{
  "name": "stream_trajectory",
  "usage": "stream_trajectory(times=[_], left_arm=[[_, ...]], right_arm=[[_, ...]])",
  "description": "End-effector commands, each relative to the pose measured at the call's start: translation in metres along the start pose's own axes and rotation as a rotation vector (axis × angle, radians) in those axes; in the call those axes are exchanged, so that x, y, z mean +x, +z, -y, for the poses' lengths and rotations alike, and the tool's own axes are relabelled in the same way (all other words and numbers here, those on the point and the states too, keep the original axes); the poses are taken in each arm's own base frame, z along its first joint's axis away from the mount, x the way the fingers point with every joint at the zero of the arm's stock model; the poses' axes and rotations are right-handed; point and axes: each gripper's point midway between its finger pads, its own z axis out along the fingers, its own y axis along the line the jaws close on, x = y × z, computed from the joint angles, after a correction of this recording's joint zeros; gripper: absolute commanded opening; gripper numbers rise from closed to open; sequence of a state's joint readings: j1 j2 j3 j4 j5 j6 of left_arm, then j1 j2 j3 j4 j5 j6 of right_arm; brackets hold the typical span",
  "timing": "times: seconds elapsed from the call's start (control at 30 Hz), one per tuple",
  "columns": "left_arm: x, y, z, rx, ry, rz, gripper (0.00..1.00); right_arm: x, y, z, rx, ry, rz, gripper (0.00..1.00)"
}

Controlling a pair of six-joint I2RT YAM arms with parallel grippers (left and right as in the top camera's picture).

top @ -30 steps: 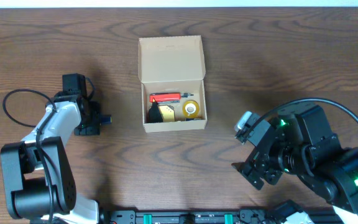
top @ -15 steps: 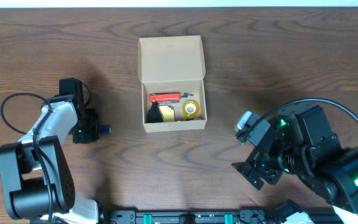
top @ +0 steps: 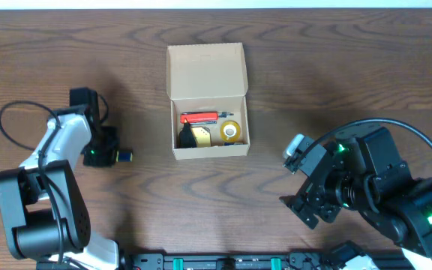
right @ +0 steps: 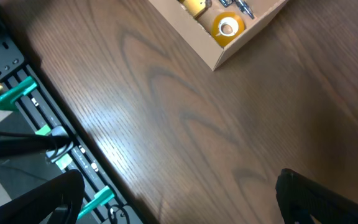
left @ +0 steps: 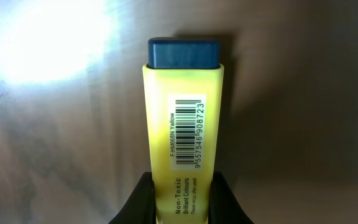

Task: Pack container
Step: 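Grasp the yellow highlighter with the left gripper and lift it, then carry the highlighter into the box and release it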

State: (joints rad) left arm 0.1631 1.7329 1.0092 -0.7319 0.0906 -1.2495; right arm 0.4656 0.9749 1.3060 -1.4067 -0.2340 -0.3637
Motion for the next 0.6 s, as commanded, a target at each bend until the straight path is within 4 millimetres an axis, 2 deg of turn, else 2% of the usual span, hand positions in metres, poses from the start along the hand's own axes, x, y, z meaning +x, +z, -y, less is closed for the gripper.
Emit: stream_trajectory(times=[0.0,0.1,0.13,0.27,0.3,0.37,0.43,0.57], left_arm=[[-0.006,-0.025,0.033,0.072,0.243,0.040,0.06],[-0.001,-0.053,0.070,0.165,0.530,0.094,0.06],[0.007,-0.064,0.085,0.207,0.672,0.104,0.06],[0.051,-0.108,0.131,0.364,1.119,0.168,0.06],[0.071,-0.122,0.142,0.422,1.280,0.185,0.06],[0.108,-0.142,0.156,0.508,1.543,0.227,0.06],[0.141,-0.155,0.160,0.565,1.769,0.272,0.06],[0.205,-0.158,0.147,0.609,2.209,0.336,0.06]], right_arm=[[0.000,0.000,0.001,0.003,0.019,0.001,0.99],[0.000,0.000,0.001,0.003,0.019,0.001,0.99],[0.000,0.000,0.001,0.002,0.019,0.001,0.99],[0.000,0.000,0.001,0.002,0.019,0.001,0.99],[0.000,0.000,0.001,0.003,0.019,0.001,0.99],[0.000,0.000,0.001,0.002,0.019,0.001,0.99],[0.000,0.000,0.001,0.002,0.019,0.001,0.99],[0.000,0.000,0.001,0.003,0.019,0.001,0.99]])
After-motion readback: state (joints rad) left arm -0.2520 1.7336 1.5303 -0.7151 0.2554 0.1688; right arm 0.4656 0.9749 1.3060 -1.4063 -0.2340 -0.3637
